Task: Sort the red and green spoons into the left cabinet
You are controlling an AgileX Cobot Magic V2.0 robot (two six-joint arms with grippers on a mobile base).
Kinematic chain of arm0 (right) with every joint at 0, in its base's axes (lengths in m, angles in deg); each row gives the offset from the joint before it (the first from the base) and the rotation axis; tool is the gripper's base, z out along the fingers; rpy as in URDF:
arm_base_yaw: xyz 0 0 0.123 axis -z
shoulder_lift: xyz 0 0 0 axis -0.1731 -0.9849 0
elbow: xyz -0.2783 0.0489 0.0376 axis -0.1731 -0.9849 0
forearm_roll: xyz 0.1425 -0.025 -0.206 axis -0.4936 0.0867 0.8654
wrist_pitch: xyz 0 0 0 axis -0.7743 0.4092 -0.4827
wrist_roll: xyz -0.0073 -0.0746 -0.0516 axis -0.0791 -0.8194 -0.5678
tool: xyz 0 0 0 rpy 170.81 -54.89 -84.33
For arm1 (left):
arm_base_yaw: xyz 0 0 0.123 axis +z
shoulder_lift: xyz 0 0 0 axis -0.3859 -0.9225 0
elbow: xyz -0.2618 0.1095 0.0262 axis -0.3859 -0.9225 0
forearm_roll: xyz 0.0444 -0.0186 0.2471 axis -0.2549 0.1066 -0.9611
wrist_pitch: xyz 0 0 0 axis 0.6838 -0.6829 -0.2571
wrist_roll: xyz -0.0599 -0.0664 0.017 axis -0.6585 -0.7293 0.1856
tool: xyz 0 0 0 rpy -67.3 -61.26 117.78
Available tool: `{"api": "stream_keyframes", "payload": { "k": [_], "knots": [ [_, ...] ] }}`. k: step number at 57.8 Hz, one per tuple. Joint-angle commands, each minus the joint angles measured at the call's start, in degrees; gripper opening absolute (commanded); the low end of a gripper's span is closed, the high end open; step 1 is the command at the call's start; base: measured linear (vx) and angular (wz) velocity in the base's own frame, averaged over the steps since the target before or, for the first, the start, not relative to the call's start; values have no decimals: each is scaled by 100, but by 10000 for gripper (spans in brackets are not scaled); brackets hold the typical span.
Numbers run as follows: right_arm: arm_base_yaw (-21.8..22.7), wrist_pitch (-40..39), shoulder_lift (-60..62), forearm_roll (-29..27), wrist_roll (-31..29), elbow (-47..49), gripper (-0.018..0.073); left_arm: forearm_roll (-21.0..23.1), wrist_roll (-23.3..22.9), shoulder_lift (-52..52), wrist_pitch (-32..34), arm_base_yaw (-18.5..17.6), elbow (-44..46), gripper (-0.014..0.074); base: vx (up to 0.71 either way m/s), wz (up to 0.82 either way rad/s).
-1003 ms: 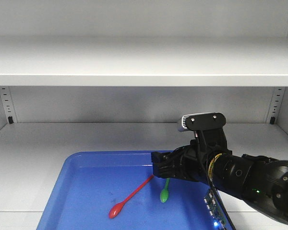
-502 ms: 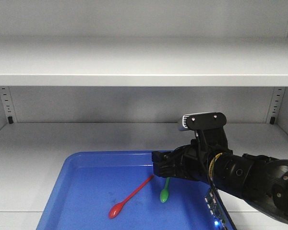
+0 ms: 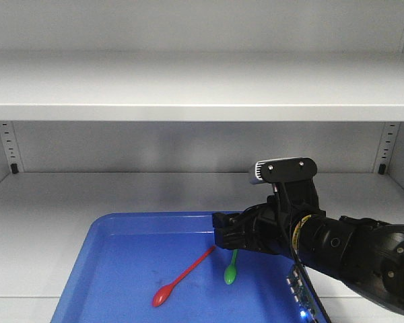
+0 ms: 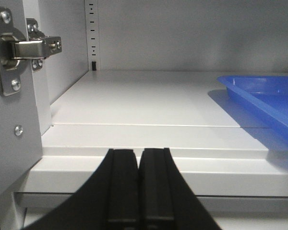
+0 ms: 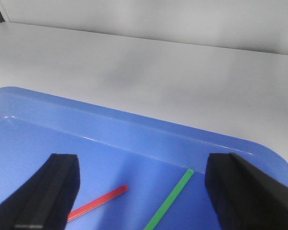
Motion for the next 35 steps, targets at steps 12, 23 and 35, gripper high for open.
{"api": "stream_keyframes", "payload": {
  "k": [12, 23, 35],
  "knots": [
    [8, -278, 214, 55, -18, 202, 581, 1, -4, 65, 440, 1, 7, -6, 0, 0],
    [8, -278, 214, 55, -18, 202, 581, 1, -4, 65, 440, 1, 7, -6, 0, 0],
    [14, 116, 314, 47, -140, 132, 569, 1, -4, 63, 440, 1, 12, -6, 0, 0]
  ]
}}
